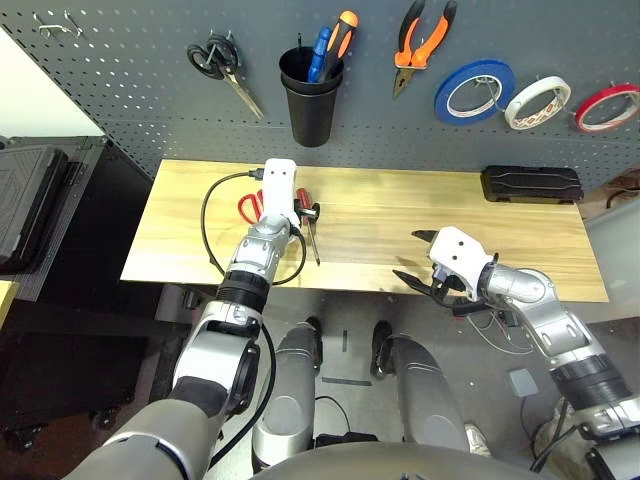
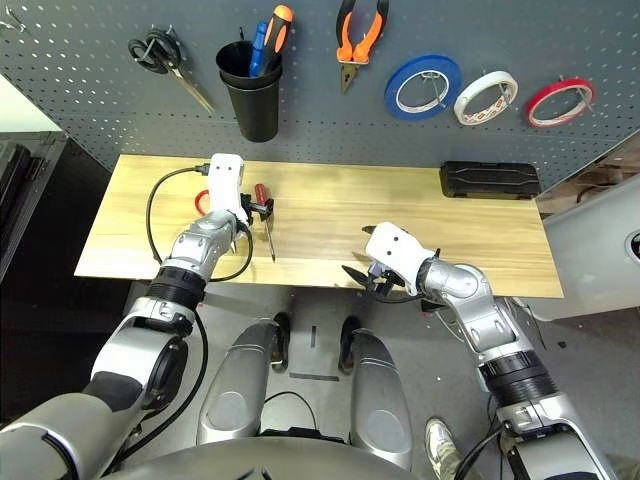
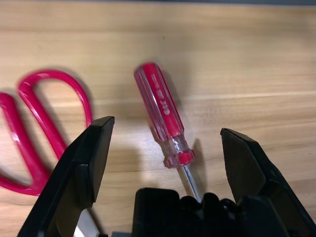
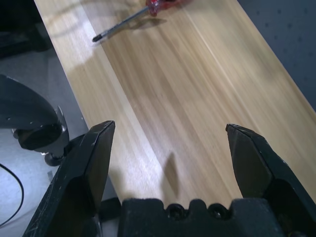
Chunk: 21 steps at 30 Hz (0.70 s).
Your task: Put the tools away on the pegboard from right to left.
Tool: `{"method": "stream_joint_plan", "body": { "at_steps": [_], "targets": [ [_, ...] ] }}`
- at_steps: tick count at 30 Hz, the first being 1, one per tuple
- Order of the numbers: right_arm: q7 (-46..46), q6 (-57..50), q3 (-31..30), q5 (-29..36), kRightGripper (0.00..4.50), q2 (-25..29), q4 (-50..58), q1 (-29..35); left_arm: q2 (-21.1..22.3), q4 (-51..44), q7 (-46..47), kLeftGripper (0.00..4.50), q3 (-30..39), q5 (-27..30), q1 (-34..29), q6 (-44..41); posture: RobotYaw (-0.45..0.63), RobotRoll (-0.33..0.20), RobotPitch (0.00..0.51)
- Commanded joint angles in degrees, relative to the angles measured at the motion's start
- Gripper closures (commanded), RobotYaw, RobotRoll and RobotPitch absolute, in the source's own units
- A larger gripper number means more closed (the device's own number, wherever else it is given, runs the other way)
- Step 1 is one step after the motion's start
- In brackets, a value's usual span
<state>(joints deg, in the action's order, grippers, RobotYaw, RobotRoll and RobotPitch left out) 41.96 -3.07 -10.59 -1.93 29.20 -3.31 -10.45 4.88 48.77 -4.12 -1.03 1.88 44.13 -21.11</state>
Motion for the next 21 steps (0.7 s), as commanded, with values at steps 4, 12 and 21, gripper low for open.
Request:
{"method": "stream_joint_plan", "body": {
  "at_steps": [4, 12, 21],
  "targets": [
    [0.4, -2.8, 1.0, 0.4, 0.01, 2.5, 4.4, 2.6, -1.8, 10.9, 1.3, 0.0, 1.4, -0.6, 3.3, 5.3, 0.04, 0.0, 0.342],
    [0.8, -5.5, 3.4, 2.5, 0.01, 4.9, 10.8, 4.7, -1.9, 20.1, 3.5, 0.0, 3.4, -0.7, 5.9, 7.5, 0.0, 0.0, 0.327],
    [2.8, -4.6, 4.8, 5.4, 0.0, 5.4, 12.4, 5.2, -1.7, 22.5, 5.2, 2.93, 3.8, -1.2, 6.4, 9.0, 0.0, 0.0, 0.314]
  ]
}}
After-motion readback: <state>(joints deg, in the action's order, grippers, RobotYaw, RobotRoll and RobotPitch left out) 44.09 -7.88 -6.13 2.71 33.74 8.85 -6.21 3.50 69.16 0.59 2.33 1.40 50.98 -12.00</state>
